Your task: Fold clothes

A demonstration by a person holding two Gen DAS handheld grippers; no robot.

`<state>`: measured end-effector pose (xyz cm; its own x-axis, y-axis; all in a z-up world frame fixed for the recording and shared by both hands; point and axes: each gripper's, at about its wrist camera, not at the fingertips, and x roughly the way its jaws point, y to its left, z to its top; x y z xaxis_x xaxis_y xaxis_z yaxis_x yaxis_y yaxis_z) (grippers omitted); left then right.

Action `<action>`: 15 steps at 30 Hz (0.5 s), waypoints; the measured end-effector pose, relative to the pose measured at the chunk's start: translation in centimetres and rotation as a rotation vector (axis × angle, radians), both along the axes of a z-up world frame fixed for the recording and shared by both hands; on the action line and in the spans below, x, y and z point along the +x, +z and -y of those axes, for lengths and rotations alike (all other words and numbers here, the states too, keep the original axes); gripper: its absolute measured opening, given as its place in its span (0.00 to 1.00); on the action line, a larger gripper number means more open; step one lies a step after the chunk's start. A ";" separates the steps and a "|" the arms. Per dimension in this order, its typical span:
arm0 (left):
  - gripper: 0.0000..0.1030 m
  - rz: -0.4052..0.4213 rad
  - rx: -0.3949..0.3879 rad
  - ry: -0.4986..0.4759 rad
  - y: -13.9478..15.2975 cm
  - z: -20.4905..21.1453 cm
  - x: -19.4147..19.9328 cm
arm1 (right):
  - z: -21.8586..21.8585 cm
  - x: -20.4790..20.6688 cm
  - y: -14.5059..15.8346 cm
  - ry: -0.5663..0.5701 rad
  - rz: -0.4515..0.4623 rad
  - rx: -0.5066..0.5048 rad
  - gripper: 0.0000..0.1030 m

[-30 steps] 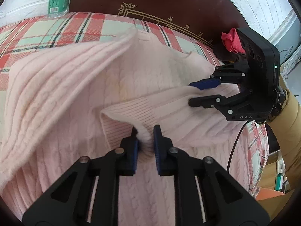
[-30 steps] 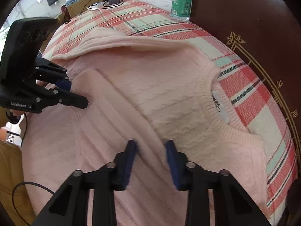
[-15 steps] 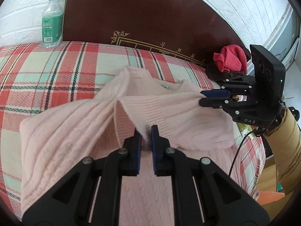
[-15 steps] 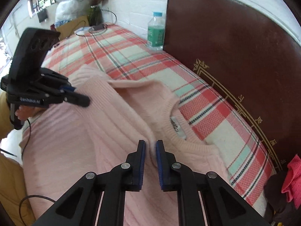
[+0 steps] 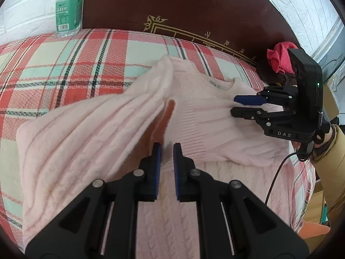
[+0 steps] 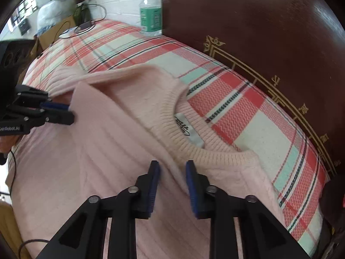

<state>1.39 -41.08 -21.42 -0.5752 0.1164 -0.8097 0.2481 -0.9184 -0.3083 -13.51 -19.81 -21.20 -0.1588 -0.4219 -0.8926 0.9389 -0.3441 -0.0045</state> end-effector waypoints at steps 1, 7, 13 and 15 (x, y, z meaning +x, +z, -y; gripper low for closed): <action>0.11 -0.012 -0.019 -0.003 0.4 -0.1 0.7 | -0.2 0.1 0.2 -0.017 -0.005 -0.008 0.29; 0.28 -0.119 -0.133 -0.002 3.8 0.1 7.5 | -0.6 3.5 2.7 0.027 -0.005 -0.114 0.31; 0.45 -0.077 -0.262 0.101 4.8 3.3 14.8 | 1.7 7.9 2.6 0.130 0.089 -0.136 0.31; 0.46 -0.040 -0.285 0.126 4.3 4.4 17.0 | 2.6 9.4 2.4 0.156 0.132 -0.156 0.34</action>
